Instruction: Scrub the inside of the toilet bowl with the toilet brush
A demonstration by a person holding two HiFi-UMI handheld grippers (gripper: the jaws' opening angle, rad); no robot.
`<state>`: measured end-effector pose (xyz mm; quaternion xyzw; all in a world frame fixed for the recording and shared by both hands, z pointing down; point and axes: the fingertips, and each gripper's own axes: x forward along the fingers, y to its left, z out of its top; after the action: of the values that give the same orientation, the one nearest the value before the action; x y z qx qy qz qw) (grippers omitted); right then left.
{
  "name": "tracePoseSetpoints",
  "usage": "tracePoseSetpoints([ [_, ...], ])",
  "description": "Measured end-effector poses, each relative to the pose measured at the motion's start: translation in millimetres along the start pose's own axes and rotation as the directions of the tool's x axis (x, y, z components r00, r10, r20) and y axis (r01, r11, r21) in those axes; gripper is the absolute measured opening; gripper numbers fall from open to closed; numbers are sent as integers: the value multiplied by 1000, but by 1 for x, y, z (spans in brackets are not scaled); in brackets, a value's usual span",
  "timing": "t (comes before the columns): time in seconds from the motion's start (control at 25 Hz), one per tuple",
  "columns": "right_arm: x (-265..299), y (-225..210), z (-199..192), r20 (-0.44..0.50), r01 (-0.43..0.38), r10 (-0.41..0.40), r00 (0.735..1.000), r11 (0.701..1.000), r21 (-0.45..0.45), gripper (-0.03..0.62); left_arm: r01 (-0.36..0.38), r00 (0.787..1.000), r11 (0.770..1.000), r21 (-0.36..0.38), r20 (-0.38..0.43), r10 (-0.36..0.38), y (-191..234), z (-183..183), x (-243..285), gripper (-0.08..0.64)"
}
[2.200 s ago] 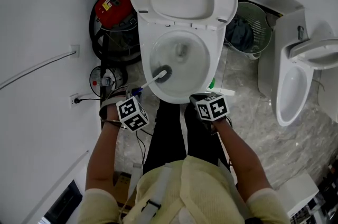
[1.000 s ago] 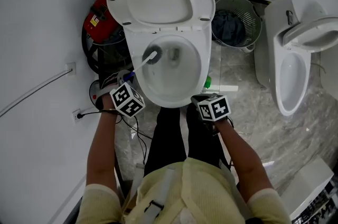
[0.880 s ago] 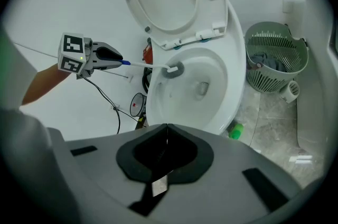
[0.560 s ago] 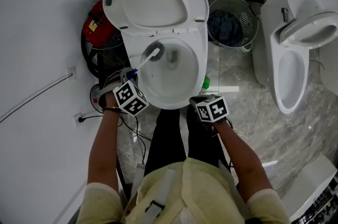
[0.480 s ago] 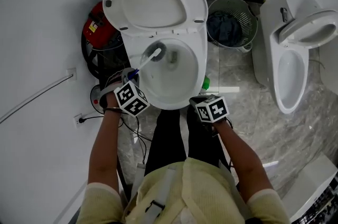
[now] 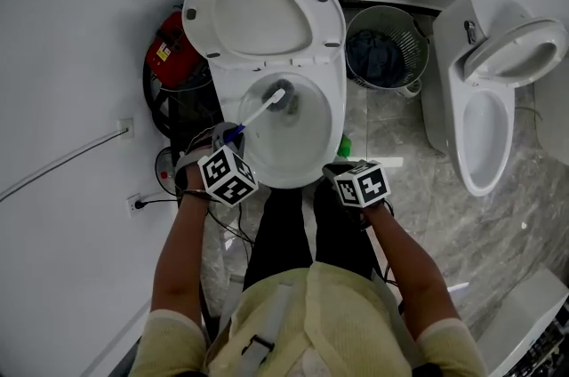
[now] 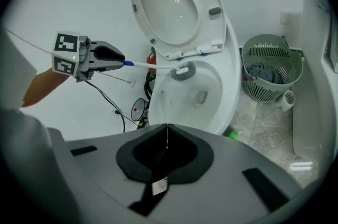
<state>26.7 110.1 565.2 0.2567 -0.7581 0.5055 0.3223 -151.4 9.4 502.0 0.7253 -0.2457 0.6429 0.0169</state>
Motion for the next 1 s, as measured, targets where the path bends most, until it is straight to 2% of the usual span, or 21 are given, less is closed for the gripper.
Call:
tracePoseSetpoints([
  [0.32,-31,10,30,92,-5,7,996,1000,-27,15,-31,999,999,11,45,30,-9,11,-43,72],
  [0.52,-47,14,37,125,-8,11,992,1000,-27,15,-41,996,999,-14,75,42,-21,18,-66,72],
  [0.68,-60,18,45,158,-4,8,987,1000,-27,15,-41,994,998,-45,100,46,-31,20,-82,72],
  [1.0,-86,38,64,229,7,14,973,996,-90,15,-75,986,988,-138,141,94,-42,17,-104,72],
])
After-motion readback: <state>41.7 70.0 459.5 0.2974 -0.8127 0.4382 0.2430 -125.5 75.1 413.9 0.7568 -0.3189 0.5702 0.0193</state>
